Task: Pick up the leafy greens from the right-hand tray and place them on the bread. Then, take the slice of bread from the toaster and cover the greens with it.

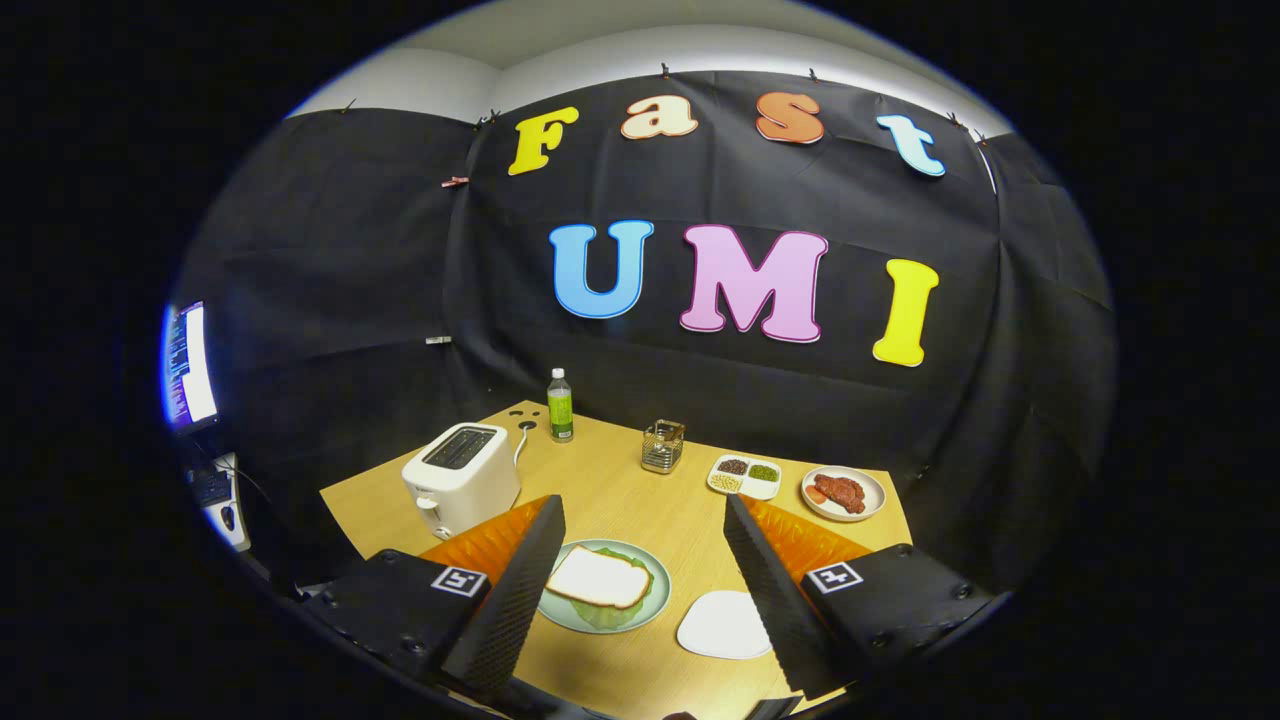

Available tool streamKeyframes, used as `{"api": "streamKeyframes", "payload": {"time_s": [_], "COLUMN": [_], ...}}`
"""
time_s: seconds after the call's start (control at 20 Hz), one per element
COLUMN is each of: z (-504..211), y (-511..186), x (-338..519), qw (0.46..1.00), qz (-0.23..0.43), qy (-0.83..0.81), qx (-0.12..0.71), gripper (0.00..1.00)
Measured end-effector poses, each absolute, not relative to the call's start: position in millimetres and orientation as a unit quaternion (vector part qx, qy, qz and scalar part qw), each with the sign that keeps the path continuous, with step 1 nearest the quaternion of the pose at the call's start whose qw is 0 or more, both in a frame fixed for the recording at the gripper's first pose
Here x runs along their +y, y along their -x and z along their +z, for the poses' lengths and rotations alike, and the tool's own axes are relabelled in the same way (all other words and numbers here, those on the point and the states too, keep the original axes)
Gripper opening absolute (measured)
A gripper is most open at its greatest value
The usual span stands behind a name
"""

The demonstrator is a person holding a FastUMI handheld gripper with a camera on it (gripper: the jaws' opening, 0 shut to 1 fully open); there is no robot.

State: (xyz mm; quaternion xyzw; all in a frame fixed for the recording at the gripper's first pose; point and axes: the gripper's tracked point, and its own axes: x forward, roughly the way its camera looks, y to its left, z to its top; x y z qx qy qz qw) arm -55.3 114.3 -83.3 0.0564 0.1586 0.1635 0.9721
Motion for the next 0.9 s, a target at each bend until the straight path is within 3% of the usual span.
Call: {"api": "streamKeyframes", "payload": {"time_s": [0.9], "z": [-94.9], "y": [56.5], "x": [113.5], "qw": [0.968], "qz": [0.17], "qy": [-0.052], "qx": [0.18], "gripper": [0.98]}}
